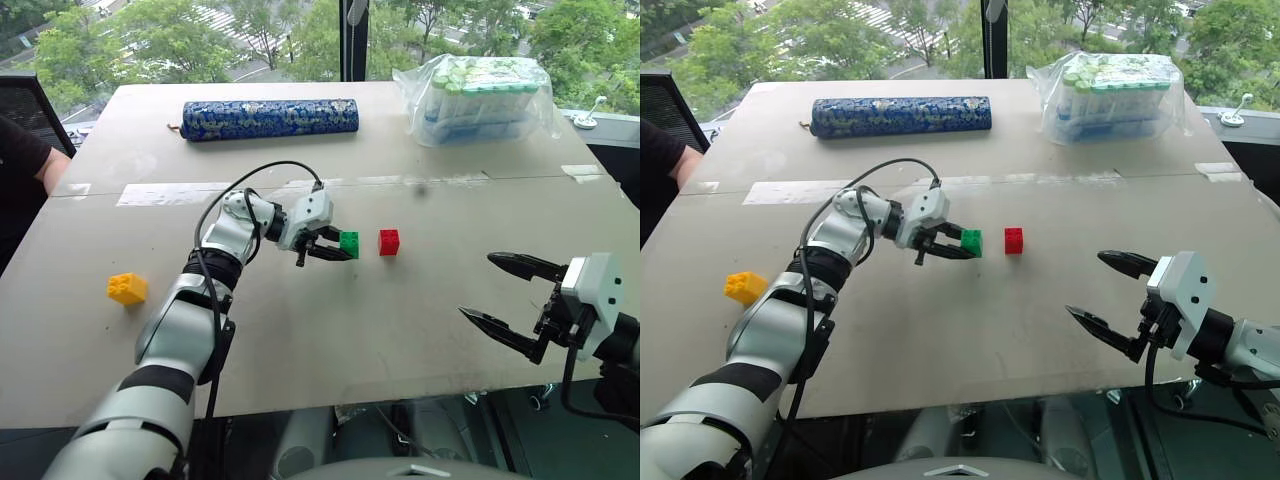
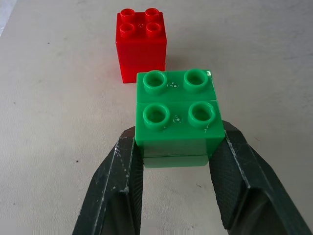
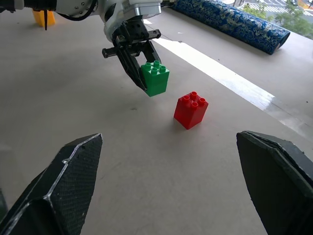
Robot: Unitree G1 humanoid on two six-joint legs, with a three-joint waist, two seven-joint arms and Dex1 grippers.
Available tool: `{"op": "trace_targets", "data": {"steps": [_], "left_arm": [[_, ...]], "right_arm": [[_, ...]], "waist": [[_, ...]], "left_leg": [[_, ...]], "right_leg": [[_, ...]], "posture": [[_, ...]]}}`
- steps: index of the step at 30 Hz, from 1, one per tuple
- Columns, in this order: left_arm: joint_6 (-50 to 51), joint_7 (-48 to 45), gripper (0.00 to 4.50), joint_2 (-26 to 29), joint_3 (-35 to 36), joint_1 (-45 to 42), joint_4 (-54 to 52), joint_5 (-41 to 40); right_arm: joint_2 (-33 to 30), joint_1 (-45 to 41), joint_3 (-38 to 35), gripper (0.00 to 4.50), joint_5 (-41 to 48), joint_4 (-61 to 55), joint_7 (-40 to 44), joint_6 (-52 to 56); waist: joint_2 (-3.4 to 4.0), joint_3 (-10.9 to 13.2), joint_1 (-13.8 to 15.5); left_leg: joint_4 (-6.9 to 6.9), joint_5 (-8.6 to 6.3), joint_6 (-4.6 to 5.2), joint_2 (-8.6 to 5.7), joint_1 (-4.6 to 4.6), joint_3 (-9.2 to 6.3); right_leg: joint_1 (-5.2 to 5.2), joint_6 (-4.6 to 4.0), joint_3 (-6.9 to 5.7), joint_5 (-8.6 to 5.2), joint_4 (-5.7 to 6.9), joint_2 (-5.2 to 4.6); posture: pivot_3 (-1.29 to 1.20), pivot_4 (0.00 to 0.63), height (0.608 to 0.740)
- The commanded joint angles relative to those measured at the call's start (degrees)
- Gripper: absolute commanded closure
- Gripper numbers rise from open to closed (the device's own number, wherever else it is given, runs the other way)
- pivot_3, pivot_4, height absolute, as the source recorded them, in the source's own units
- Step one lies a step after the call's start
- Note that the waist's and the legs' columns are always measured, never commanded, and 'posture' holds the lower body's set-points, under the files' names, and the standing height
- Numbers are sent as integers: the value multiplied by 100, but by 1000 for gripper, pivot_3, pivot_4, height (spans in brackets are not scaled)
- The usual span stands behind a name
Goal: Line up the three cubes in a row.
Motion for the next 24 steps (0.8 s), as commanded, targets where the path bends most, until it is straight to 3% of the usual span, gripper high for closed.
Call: {"op": "trace_targets", "data": {"steps": [1,23,24], "left_arm": [[-125,-60,3211,114,163,-184,64,104],[-253,226,3211,7,354,-267,411,478],[-270,187,2711,-2,351,-278,449,486]], "right_arm": [[-78,48,-230,0,134,-184,33,-136],[-179,206,-323,0,172,-47,196,-385],[-192,214,-346,0,188,-60,188,-372]], "waist": [[0,0,1],[0,0,16],[0,0,16]], "left_leg": [[4,0,0,1,0,-1],[8,-3,5,0,-3,0],[8,-3,5,0,-3,0]], "right_leg": [[1,0,2,0,0,-1],[1,22,8,17,0,-5],[1,23,8,17,0,-5]], "posture": [[0,150,740],[0,150,740],[0,150,740]]}}
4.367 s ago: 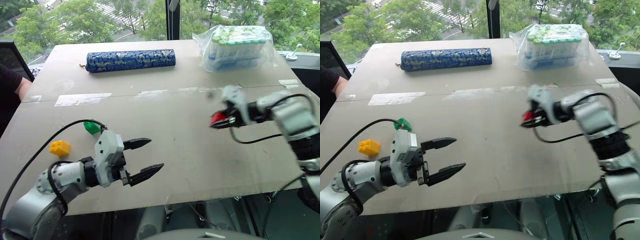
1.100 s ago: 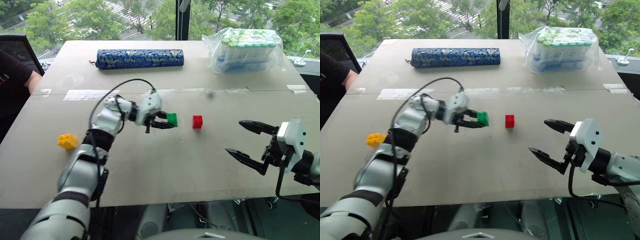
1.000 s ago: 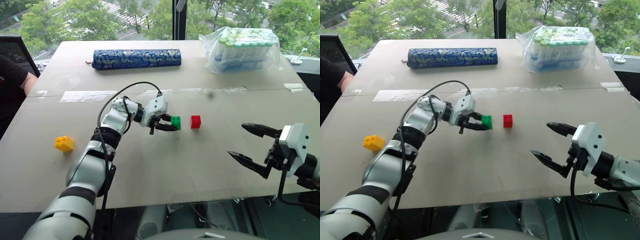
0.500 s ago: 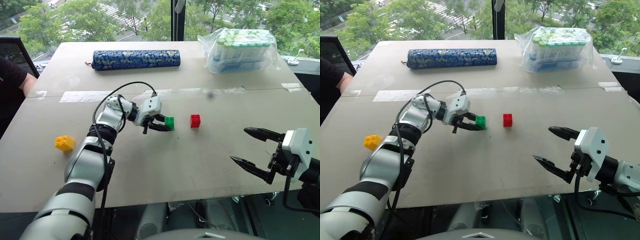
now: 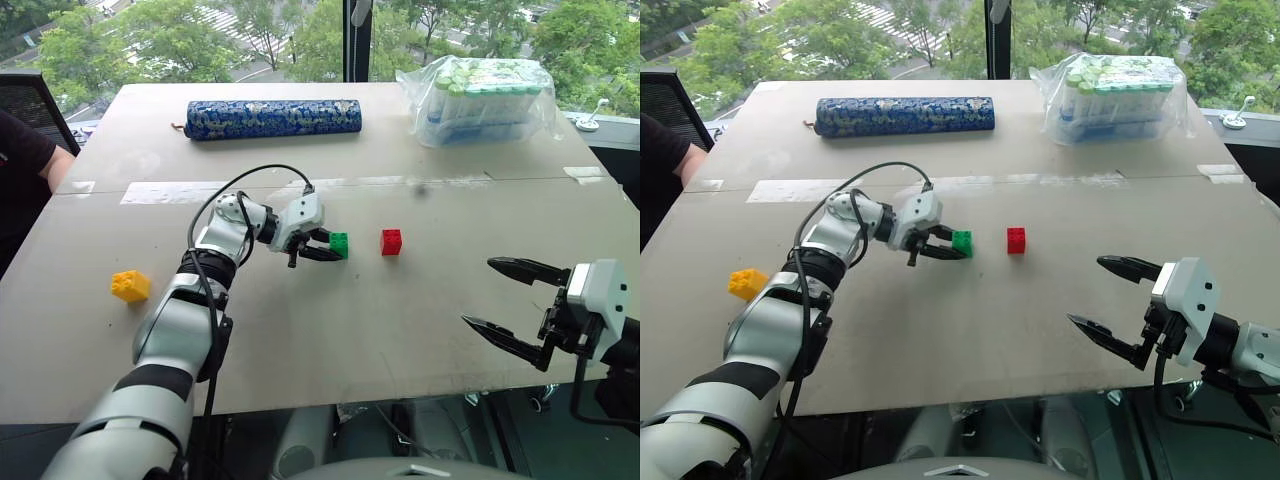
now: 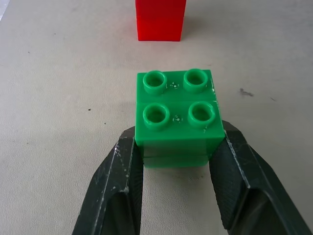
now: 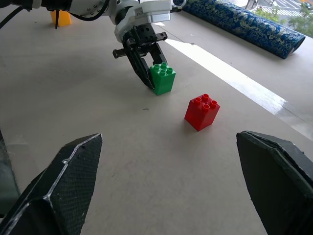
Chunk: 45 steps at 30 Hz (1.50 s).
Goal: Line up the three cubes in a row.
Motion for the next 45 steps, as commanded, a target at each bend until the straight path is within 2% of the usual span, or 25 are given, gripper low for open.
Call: {"op": "trace_targets", "data": {"steps": [1,2,5,6,7,11,15,16,18,20,22,25,28,32,37,40,41,42,44,45], "left_arm": [[-142,-76,2208,-27,108,-183,71,13],[-142,-96,2000,-31,108,-186,88,18],[-78,-186,782,6,222,-177,25,-94],[-75,-254,172,64,266,-151,-50,-136],[-51,-333,29,138,323,-115,-141,-195],[794,-616,29,754,765,395,-1309,-691],[2247,-265,29,1508,1468,1425,-3205,-1364],[2655,-78,29,1729,1784,1757,-3689,-1569],[3889,857,29,2078,3029,2699,-4837,-1987],[5031,2120,29,2035,4431,3716,-6004,-1955],[5885,3237,29,1636,5468,4434,-7053,-1823],[6835,4361,29,1019,6327,5144,-8267,-1721],[7155,4957,29,679,6413,5802,-8940,-1535],[7242,5448,29,305,6379,6040,-9083,-1578],[7035,5643,29,273,6213,5973,-8659,-1734],[6251,5612,29,402,5735,5935,-7818,-1512],[6050,5578,547,416,5621,5871,-7576,-1526],[5869,5545,798,451,5504,5828,-7358,-1530],[5571,5479,1668,515,5363,5790,-7087,-1573],[5475,5456,2352,556,5327,5775,-6967,-1596]], "right_arm": [[-92,28,-319,0,120,-215,-52,-39],[-104,32,-334,0,136,-230,-61,-25],[-154,24,-366,0,215,-303,-125,42],[-169,15,-365,0,240,-324,-144,62],[-179,-4,-344,0,260,-351,-171,84],[-256,-271,-136,0,467,-396,-200,170],[-293,-814,207,0,733,-326,-251,279],[-296,-1061,391,0,785,-292,-289,333],[-228,-1823,914,0,929,-92,-287,467],[-114,-2572,1456,0,977,150,-147,559],[73,-3074,1942,0,917,361,-17,568],[335,-3558,2507,0,807,663,178,565],[604,-3872,2774,0,802,958,353,493],[744,-4185,2979,0,652,1307,670,375],[767,-4336,2996,0,555,1442,880,331],[740,-4327,2944,0,505,1400,864,362],[733,-4310,2929,0,486,1379,848,368],[724,-4285,2907,0,467,1346,811,378],[697,-4229,2863,0,451,1280,761,388],[680,-4193,2830,0,454,1236,720,398]], "waist": [[0,0,0],[0,0,0],[0,0,-2],[0,0,-4],[0,0,-5],[0,1,-83],[4,1,-126],[3,1,-145],[1,3,-194],[0,11,-315],[-4,9,-297],[0,10,-145],[-4,8,3],[-10,0,116],[-17,-5,113],[-14,-5,114],[-13,-5,112],[-13,-5,110],[-16,-6,106],[-16,-5,105]], "left_leg": [[0,0,0,0,0,0],[0,0,0,0,0,0],[0,0,0,0,0,1],[0,0,0,0,0,1],[0,0,0,1,0,1],[0,0,0,6,2,5],[-2,-2,-3,21,9,11],[-2,-3,-5,24,9,10],[-2,-4,-8,26,9,10],[-3,-14,-24,46,16,28],[-3,-18,-30,51,23,22],[-5,-23,-38,55,31,22],[-4,-34,-57,53,28,17],[-1,-35,-61,54,35,22],[-1,-35,-61,55,35,20],[-2,-38,-66,55,35,20],[-4,-39,-67,55,35,22],[-6,-39,-68,55,32,24],[-7,-40,-68,57,30,27],[-7,-40,-69,57,30,27]], "right_leg": [[0,-1,0,0,0,0],[0,0,0,0,0,0],[0,-1,-1,1,0,0],[0,-1,-1,1,0,0],[0,-1,0,1,0,0],[-3,-15,8,6,0,2],[-3,-41,4,2,0,-1],[-3,-42,4,2,0,-1],[-4,-43,3,2,0,-4],[-12,-41,-11,1,-7,-19],[-9,-25,-40,-9,-8,-28],[-6,-27,-56,-8,-5,-31],[-4,-36,-64,-3,-3,-26],[0,-47,-61,4,-4,-26],[-2,-41,-63,0,-2,-23],[-5,-58,-63,10,-2,-19],[-7,-63,-62,13,-2,-19],[-11,-65,-61,14,-2,-18],[-14,-66,-59,14,-4,-17],[-14,-66,-58,14,-4,-20]], "posture": [[0,150,740],[0,150,740],[0,150,740],[0,150,740],[0,150,740],[0,150,740],[0,150,740],[0,150,740],[0,150,740],[0,150,740],[0,150,740],[0,150,740],[0,150,740],[0,150,740],[0,150,740],[0,150,740],[0,150,740],[0,150,740],[0,150,740],[0,150,740]]}}
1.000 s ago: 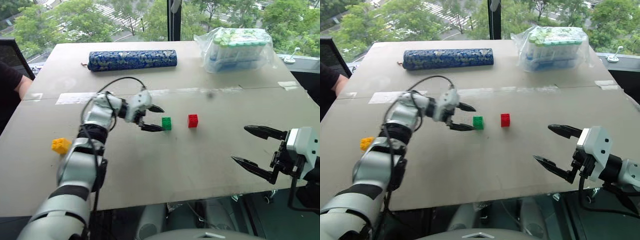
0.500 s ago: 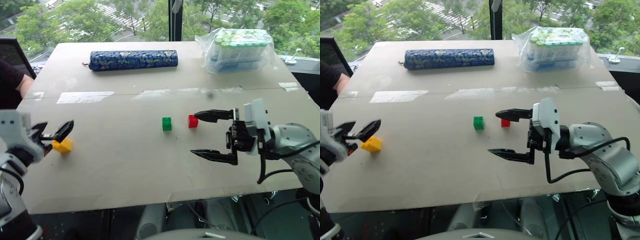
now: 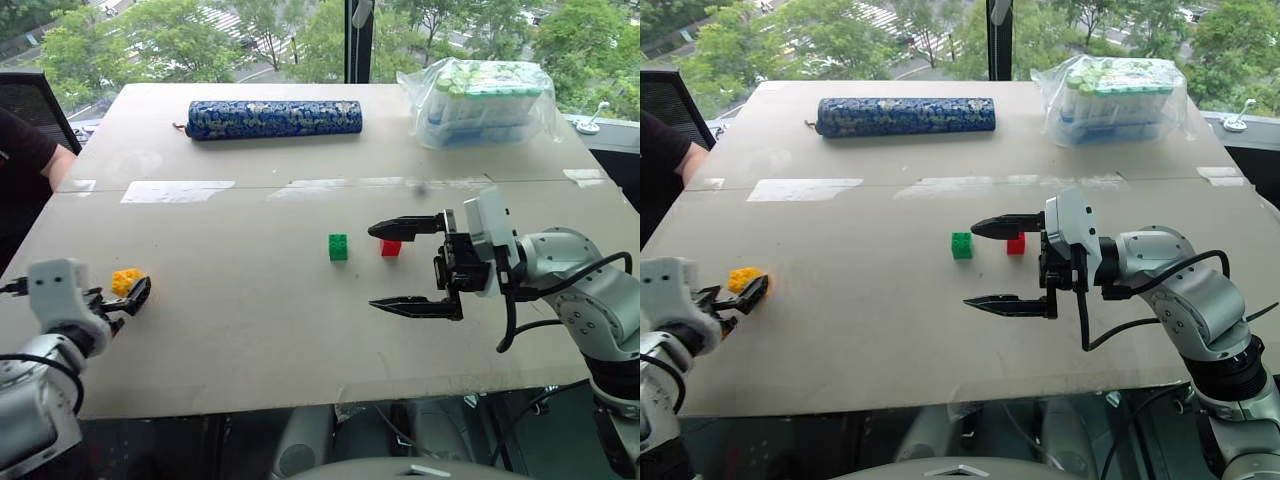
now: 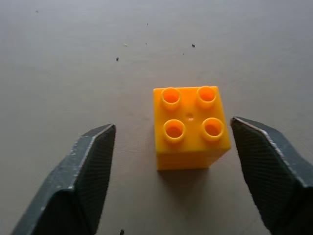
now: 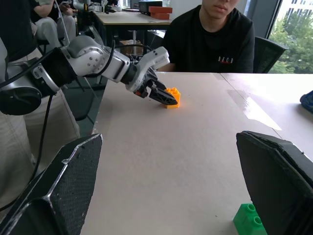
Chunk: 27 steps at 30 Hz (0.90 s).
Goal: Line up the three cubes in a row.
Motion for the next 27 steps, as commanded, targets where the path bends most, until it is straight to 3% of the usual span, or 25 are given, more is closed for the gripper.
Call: {"op": "trace_targets", "data": {"steps": [1,3,9,12,14,17,20,23,27], "left_arm": [[-392,-89,2722,244,-95,-38,137,-36],[-557,-233,3179,416,-203,-11,167,-48],[-2013,-2019,3179,1087,-842,45,283,-467],[-2506,-3930,3179,1854,-1752,-409,872,-710],[-3088,-4991,3179,2063,-2665,-1570,1827,-423],[-4230,-6007,3179,1848,-3863,-3336,3647,341],[-5210,-6468,3179,1353,-4508,-4609,5324,846],[-6018,-6519,3179,973,-4881,-5356,6541,1177],[-6378,-6524,3179,795,-5217,-5803,7197,1147]], "right_arm": [[-86,61,-246,0,33,-289,-96,-36],[-130,137,-315,0,50,-381,-164,-8],[-287,476,-580,0,139,-690,-423,57],[-335,650,-687,0,168,-877,-633,121],[-409,869,-876,0,212,-1061,-794,181],[-517,1198,-1132,0,269,-1350,-1044,270],[-616,1519,-1378,0,342,-1615,-1277,351],[-645,1791,-1581,0,441,-1833,-1550,420],[-734,2039,-1818,0,578,-2040,-1777,483]], "waist": [[1,1,-1],[1,0,4],[5,3,-2],[7,4,24],[21,10,25],[23,11,111],[16,8,95],[10,8,-3],[-4,17,-125]], "left_leg": [[0,0,0,0,0,1],[0,0,0,1,0,-2],[-10,-3,-4,8,0,17],[-12,-4,-5,11,-6,17],[-17,-5,-4,19,-4,46],[-10,-5,1,22,-17,63],[-5,-2,26,19,-14,89],[11,-16,71,15,-15,114],[20,-29,92,15,-23,129]], "right_leg": [[0,0,0,0,0,-1],[0,1,-2,-1,0,-3],[-11,5,-8,-4,-2,-25],[-14,3,-26,-4,-3,-32],[-22,5,-32,-6,-13,-54],[-30,7,-87,-6,-11,-73],[-20,-2,-96,5,-11,-66],[-16,17,-90,18,-7,-50],[-19,29,-82,20,-6,-50]], "posture": [[0,150,740],[0,150,740],[0,150,740],[0,150,740],[0,150,740],[0,150,740],[0,150,740],[0,150,740],[0,150,740]]}}
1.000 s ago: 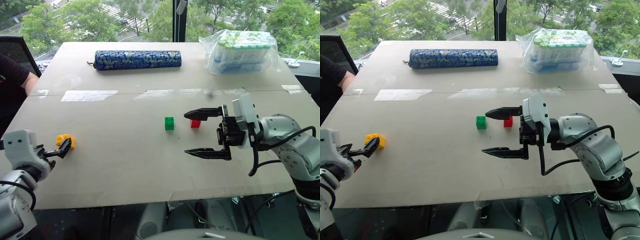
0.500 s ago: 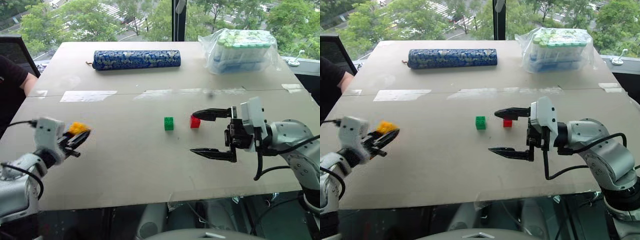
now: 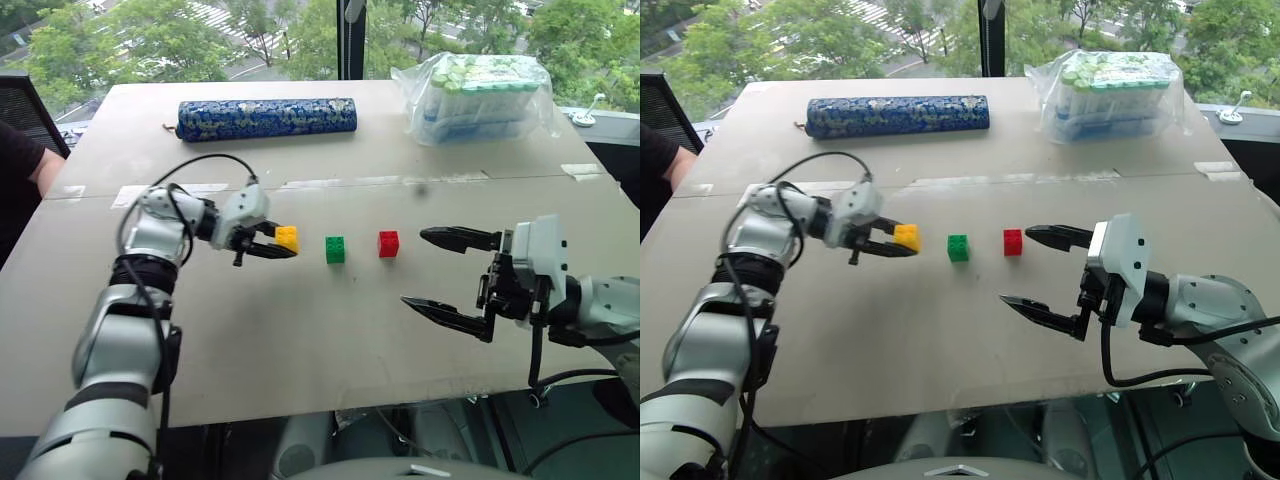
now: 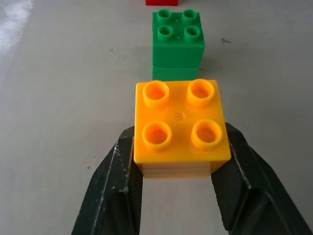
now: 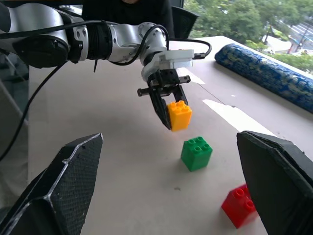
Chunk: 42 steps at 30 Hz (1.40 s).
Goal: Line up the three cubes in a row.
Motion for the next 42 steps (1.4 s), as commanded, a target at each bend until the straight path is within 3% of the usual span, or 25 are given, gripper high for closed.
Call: {"op": "trace_targets", "data": {"steps": [1,9,32,34,39,42], "left_arm": [[-338,-39,3179,31,-142,-364,414,-34],[-531,-39,3179,105,-357,-362,531,-192],[-465,-38,3179,176,-126,-251,615,-73],[-396,-38,2128,151,-95,-257,635,-66],[-400,-38,27,113,-39,-248,629,-29],[-316,-26,27,123,109,-220,580,-82]], "right_arm": [[-108,104,-337,0,214,-356,-228,22],[-215,135,-316,0,317,-446,-462,39],[-267,30,-208,0,301,-321,-440,0],[-277,68,-237,0,304,-342,-448,1],[-313,187,-300,0,307,-396,-464,6],[-342,272,-329,0,306,-413,-452,-24]], "waist": [[-5,3,-37],[-5,4,-28],[-5,4,-20],[-5,4,-18],[-5,4,-18],[-5,4,-19]], "left_leg": [[2,-1,2,0,-1,0],[35,-5,5,9,-2,-13],[61,-7,6,13,-14,-23],[61,-7,5,13,-14,-23],[61,-7,5,13,-16,-23],[61,-7,6,13,-16,-23]], "right_leg": [[0,1,-1,0,0,0],[10,44,-8,-5,2,-17],[13,50,-35,3,1,-31],[12,50,-36,3,1,-31],[13,51,-37,4,1,-31],[13,50,-37,4,1,-31]], "posture": [[0,150,740],[0,150,740],[0,150,740],[0,150,740],[0,150,740],[0,150,740]]}}
